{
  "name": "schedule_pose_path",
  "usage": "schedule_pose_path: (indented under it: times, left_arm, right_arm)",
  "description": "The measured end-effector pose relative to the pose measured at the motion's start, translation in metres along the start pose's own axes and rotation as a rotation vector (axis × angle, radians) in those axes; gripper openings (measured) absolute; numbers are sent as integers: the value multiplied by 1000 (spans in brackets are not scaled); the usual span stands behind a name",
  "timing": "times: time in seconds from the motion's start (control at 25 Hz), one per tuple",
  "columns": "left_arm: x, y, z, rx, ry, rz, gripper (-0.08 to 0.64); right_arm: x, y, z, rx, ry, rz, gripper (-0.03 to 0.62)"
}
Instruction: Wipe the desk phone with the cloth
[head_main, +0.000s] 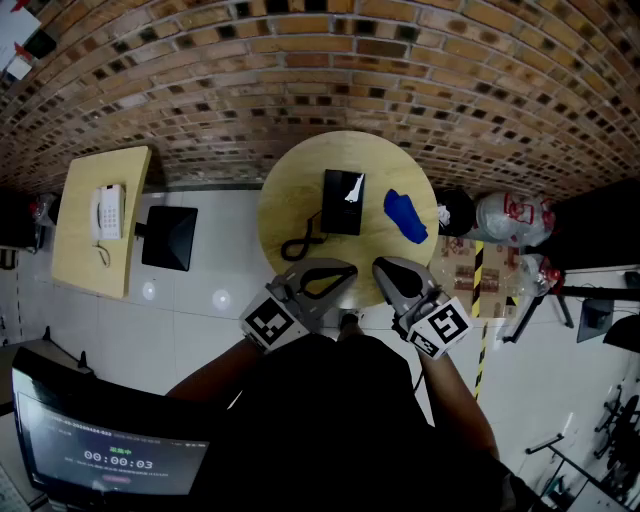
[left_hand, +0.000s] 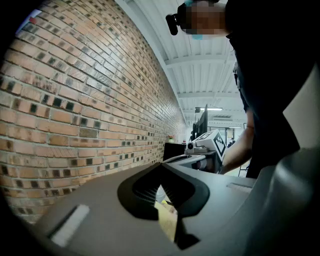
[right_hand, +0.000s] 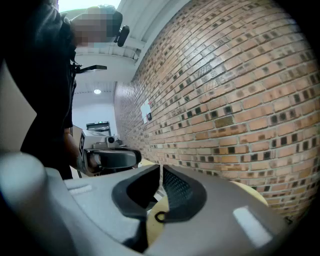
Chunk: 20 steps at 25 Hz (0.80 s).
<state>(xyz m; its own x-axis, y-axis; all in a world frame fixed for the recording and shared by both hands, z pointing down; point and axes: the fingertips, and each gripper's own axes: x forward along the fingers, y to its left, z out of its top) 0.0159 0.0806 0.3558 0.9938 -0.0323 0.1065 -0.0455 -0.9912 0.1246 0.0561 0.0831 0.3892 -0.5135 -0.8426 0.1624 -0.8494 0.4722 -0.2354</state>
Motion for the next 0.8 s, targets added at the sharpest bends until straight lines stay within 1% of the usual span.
schedule_pose_path:
  times: [0.24, 0.28, 0.48, 0.56, 0.8]
  left_arm:
    - [17, 10, -7, -6, 21, 10, 6]
    - [21, 12, -8, -3, 21, 11, 6]
    - [33, 18, -14, -5, 35, 16, 6]
    - [37, 21, -16, -12, 36, 23, 6]
    - [52, 34, -23, -41, 49, 62, 6]
  right_arm:
    - [-2, -45, -19, 5, 44, -53, 27]
    - [-1, -53, -24, 8, 52, -63, 37]
    - [4, -91, -53, 20, 121, -122, 130]
    - [8, -110, -71, 19, 163, -146, 146]
    - [12, -174, -147, 7, 350, -217, 146]
